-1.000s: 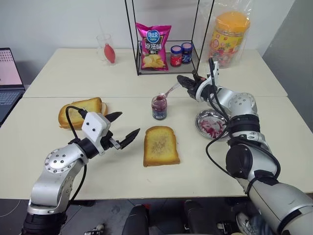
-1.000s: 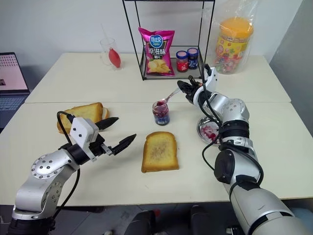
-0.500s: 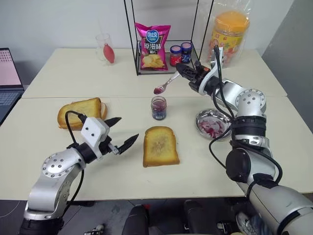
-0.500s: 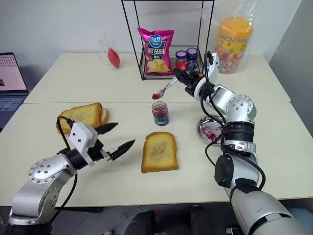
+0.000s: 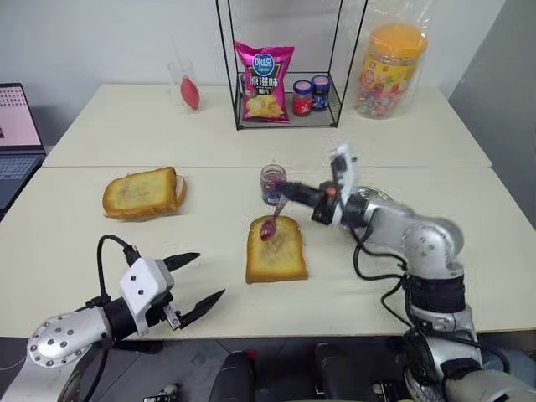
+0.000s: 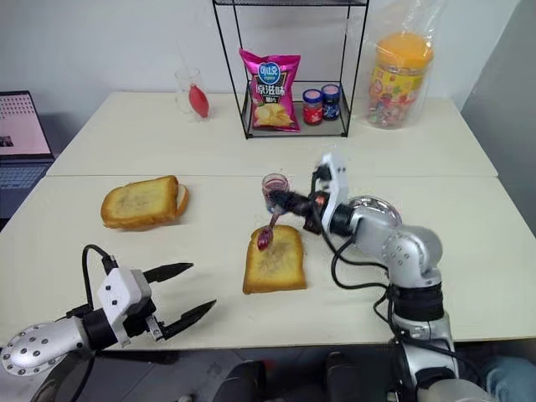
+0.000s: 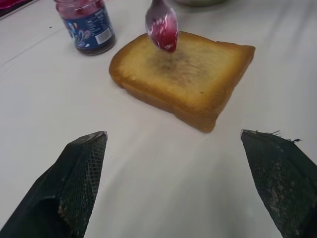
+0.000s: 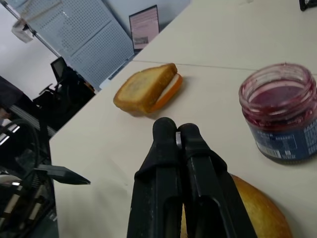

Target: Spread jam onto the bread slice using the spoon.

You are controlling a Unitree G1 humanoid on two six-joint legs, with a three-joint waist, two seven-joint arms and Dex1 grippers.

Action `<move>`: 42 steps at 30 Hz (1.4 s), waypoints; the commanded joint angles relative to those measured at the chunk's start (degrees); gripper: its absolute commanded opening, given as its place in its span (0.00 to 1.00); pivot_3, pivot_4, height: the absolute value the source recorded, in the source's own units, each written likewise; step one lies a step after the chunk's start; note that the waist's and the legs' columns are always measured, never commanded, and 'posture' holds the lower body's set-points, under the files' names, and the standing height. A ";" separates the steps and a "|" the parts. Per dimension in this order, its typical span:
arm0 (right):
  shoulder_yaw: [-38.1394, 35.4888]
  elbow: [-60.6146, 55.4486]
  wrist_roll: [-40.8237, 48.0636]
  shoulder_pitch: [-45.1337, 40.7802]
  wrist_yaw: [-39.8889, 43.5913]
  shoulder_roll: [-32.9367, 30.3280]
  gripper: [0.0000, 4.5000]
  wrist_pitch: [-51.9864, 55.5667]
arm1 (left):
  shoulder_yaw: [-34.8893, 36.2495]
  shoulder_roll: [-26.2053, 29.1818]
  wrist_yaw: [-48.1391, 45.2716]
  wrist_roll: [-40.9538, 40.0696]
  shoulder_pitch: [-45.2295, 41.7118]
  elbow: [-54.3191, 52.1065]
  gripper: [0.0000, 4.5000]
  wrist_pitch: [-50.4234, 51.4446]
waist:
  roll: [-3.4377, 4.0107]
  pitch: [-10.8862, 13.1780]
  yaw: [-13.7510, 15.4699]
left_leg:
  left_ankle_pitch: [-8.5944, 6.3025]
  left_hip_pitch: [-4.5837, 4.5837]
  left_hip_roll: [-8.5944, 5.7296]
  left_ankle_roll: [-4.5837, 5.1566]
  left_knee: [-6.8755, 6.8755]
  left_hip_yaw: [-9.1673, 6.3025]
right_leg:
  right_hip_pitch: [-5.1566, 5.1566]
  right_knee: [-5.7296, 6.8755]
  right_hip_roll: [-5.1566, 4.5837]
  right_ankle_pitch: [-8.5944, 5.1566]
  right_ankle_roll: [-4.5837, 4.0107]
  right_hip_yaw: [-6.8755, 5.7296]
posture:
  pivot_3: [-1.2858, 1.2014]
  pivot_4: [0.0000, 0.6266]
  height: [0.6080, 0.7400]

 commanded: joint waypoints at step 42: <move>-11.49 4.87 7.41 0.53 -11.38 11.14 0.01 3.58 | -2.27 -2.32 2.92 -0.37 -5.50 1.51 1.00 -0.90 | -0.03 -0.02 -0.04 | 0.00 -0.03 0.02 0.00 -0.04 0.00 | -0.02 -0.03 0.05 0.19 0.38 0.02 | 0.52 0.24 1.00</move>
